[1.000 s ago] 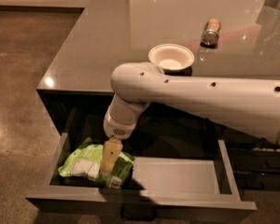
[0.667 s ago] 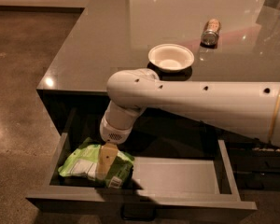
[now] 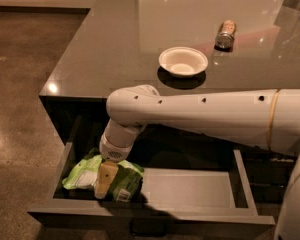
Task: Pick green rice chip bag from top drawer and place on counter
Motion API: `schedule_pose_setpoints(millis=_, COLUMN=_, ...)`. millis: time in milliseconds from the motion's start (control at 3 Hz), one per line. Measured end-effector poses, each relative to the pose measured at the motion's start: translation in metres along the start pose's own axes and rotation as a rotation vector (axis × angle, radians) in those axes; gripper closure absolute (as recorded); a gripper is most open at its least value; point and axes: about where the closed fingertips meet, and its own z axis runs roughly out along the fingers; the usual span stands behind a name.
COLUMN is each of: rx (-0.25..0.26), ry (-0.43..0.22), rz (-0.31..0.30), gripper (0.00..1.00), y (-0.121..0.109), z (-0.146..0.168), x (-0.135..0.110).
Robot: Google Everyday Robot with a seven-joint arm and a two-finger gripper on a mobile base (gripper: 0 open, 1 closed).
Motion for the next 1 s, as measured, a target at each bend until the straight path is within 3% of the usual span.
schedule_pose_setpoints(millis=333, rx=-0.007, ry=0.001, rz=0.017, gripper=0.1, y=-0.001, z=0.012, x=0.0)
schedule_pose_setpoints(millis=667, rx=-0.01, ry=0.005, rz=0.042, gripper=0.27, y=-0.007, z=0.019, x=0.006)
schedule_pose_setpoints(millis=1000, rx=-0.02, ry=0.032, rz=0.056, gripper=0.32, y=-0.01, z=0.028, x=0.013)
